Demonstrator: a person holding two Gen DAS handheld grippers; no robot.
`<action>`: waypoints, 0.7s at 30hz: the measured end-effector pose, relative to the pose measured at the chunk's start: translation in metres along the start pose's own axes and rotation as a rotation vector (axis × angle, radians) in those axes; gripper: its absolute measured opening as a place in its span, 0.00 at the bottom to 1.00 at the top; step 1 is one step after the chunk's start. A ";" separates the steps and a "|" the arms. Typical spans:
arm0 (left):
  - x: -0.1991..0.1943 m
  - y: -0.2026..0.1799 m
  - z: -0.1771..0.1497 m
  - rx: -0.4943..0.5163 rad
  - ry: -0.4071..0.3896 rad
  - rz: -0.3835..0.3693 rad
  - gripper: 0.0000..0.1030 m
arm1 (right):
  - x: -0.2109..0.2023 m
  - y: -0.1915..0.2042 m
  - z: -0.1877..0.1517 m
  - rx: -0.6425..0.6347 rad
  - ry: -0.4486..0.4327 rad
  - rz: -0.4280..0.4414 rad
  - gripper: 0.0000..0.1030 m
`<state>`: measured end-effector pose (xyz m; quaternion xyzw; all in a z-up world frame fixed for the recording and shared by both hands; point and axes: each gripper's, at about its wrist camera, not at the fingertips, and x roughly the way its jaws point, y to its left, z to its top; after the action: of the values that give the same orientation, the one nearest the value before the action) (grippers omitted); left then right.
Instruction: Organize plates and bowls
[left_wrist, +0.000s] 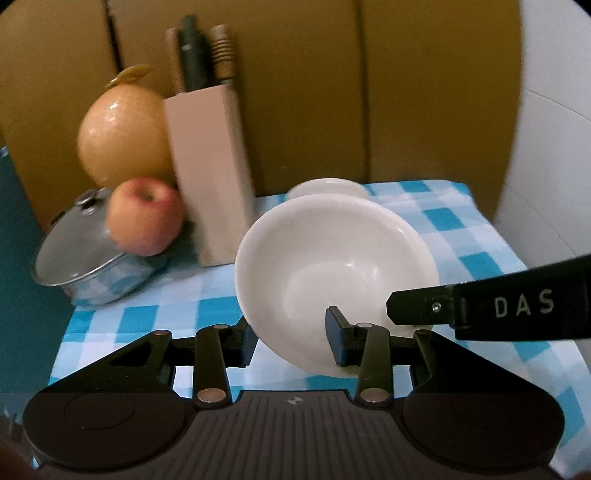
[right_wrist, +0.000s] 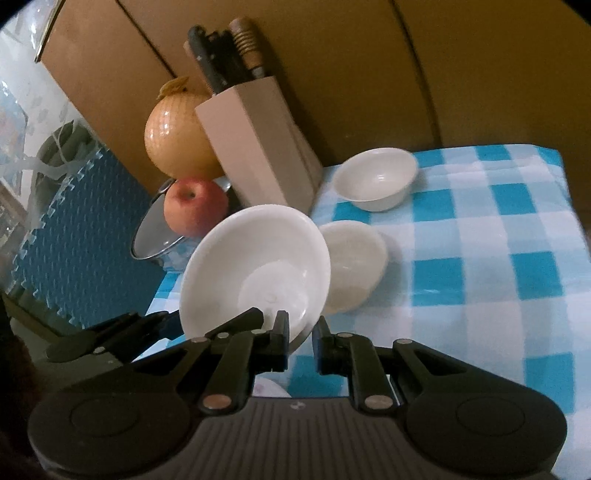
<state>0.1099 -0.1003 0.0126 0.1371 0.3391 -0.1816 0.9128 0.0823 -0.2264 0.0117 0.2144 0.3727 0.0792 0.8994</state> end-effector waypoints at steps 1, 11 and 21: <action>-0.001 -0.004 -0.001 0.008 0.000 -0.010 0.45 | -0.005 -0.004 -0.002 0.004 -0.002 -0.004 0.11; 0.004 -0.045 -0.021 0.085 0.105 -0.141 0.46 | -0.034 -0.042 -0.033 0.065 0.057 -0.048 0.11; 0.017 -0.066 -0.035 0.178 0.186 -0.155 0.59 | -0.035 -0.068 -0.050 0.090 0.118 -0.087 0.10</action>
<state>0.0745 -0.1502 -0.0330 0.2073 0.4142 -0.2675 0.8450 0.0210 -0.2821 -0.0276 0.2329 0.4371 0.0355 0.8680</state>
